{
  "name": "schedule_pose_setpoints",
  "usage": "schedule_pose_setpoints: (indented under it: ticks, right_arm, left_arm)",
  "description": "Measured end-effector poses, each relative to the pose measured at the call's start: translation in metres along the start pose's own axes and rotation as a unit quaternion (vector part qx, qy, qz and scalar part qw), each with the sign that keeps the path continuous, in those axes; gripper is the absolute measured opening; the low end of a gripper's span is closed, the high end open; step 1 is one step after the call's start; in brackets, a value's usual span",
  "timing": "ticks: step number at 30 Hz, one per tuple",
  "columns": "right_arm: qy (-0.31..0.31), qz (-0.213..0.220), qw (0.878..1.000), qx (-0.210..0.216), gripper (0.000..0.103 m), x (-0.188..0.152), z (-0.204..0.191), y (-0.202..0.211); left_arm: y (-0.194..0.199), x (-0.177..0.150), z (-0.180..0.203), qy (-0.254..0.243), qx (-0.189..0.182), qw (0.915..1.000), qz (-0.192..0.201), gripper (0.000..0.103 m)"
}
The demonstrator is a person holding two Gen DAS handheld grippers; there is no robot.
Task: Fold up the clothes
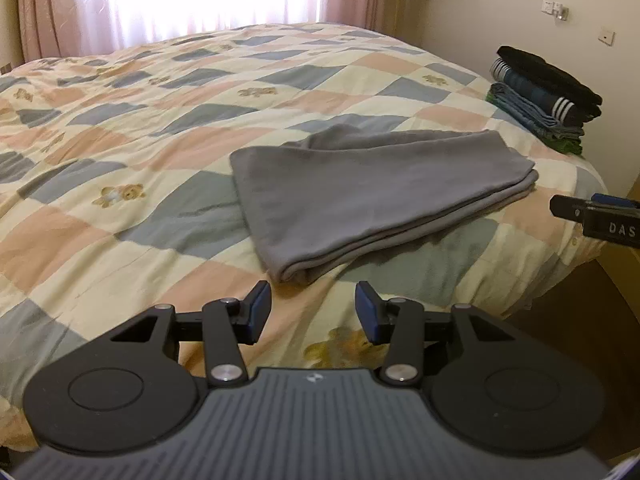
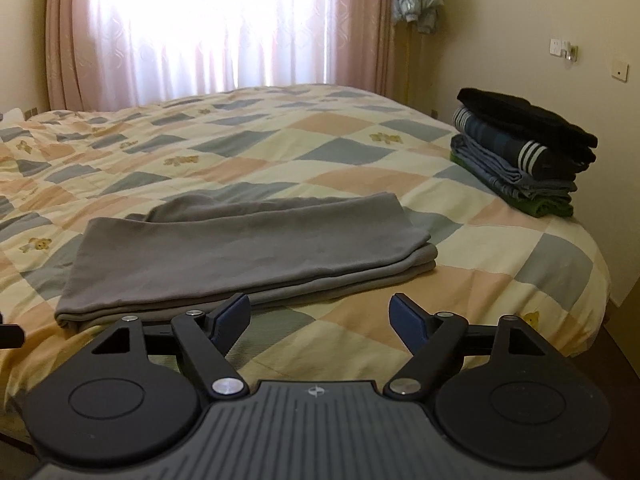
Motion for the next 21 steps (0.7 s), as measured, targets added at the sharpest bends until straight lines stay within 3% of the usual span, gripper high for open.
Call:
schedule_pose_setpoints:
  ticks: [7, 13, 17, 21]
  right_arm:
    - [0.003, 0.031, 0.999, 0.037, 0.083, -0.005, -0.011, 0.034]
    - [0.025, 0.046, 0.996, 0.078, 0.084, -0.02, -0.04, 0.034]
    - [0.106, 0.032, 0.987, 0.119, 0.081, -0.041, -0.091, 0.007]
    - [0.223, 0.049, 0.96, 0.161, 0.066, -0.061, -0.16, -0.017]
  left_arm:
    - [-0.008, 0.008, 0.004, 0.003, -0.038, 0.9992, 0.012, 0.046]
    - [-0.029, 0.004, -0.056, 0.08, -0.059, 0.995, -0.012, 0.044]
    - [-0.04, -0.001, -0.1, 0.131, -0.059, 0.9893, -0.023, 0.036]
    - [-0.052, -0.002, -0.129, 0.168, -0.071, 0.9828, -0.03, 0.036]
Point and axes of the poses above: each gripper's, at about its wrist camera, not at the fingertips, and y roughly against the way its jaws point, z to its right, x to its top, the point moved 8 cm from there along -y, roughly the way its jaws point, and after that the axes turned 8 degrees about -y, right-handed, at the moved point
